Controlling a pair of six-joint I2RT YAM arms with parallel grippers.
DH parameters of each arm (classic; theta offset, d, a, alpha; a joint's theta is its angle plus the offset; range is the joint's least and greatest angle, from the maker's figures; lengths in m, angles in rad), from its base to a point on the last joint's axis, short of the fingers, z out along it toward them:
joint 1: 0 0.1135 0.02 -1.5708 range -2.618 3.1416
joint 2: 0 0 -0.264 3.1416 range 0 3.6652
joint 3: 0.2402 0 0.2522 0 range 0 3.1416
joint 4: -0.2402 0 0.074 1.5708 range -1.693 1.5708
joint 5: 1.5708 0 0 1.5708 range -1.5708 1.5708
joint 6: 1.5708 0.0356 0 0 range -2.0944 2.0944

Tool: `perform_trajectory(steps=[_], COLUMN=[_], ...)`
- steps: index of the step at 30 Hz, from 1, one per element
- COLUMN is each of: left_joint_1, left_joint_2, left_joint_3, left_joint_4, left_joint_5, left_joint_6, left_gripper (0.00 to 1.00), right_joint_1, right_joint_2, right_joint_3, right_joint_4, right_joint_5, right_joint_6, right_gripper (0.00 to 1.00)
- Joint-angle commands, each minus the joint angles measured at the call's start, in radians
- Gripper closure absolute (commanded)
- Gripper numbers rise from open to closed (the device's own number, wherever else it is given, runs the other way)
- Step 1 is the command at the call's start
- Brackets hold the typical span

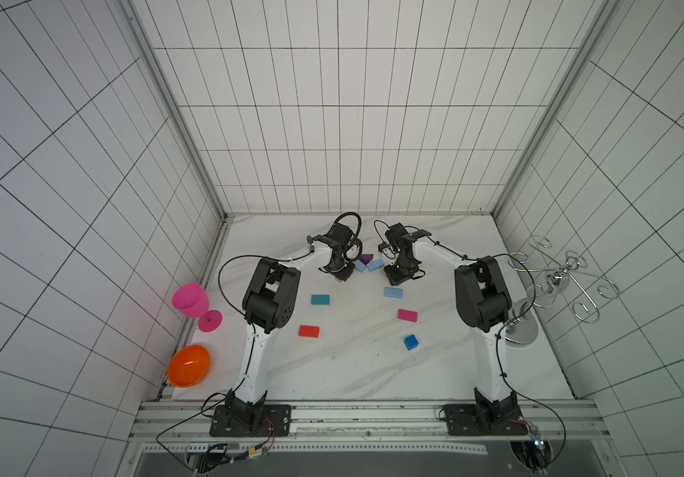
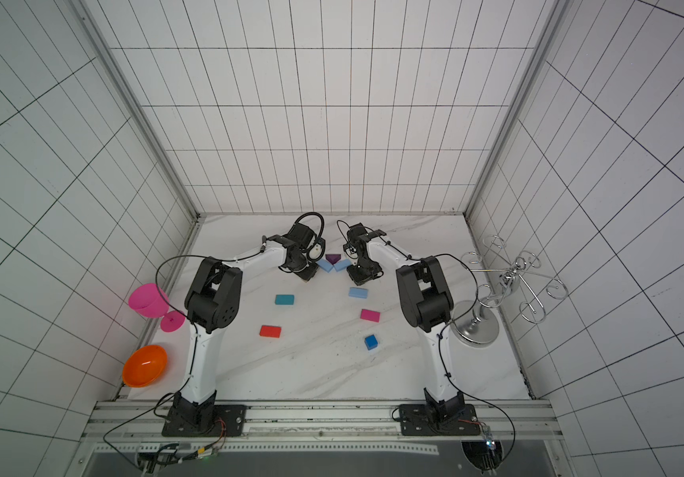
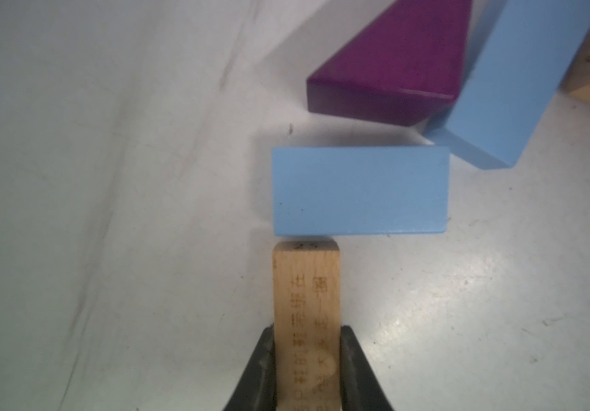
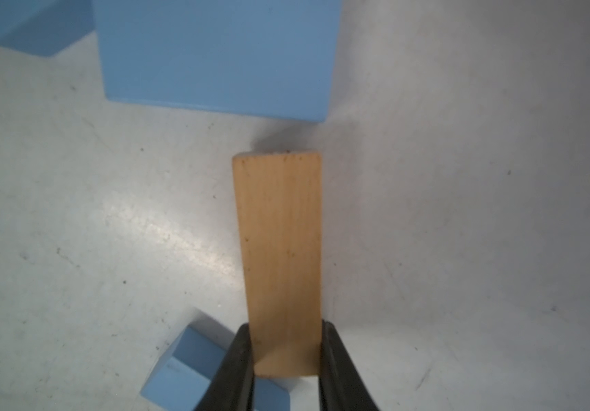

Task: Assemble a heart with building blocks
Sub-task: Assemble the building block at the center of the board.

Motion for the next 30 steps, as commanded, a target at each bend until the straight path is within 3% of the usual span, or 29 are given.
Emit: perform_trajectory(steps=[1, 30], left_joint_1=[-0.001, 0.003], left_joint_2=[0.021, 0.047], left_joint_3=[0.012, 0.050], left_joint_4=[-0.005, -0.011], left_joint_5=[0.005, 0.012], left_joint_6=[0.017, 0.012], left_gripper=[0.75, 0.75], right_joint_1=[0.007, 0.006], right_joint_2=[0.030, 0.065], right_joint_3=[0.046, 0.088], right_joint_4=[-0.037, -0.052], right_joint_5=[-0.007, -0.019], right_joint_6=[0.001, 0.001], right_gripper=[0.98, 0.97])
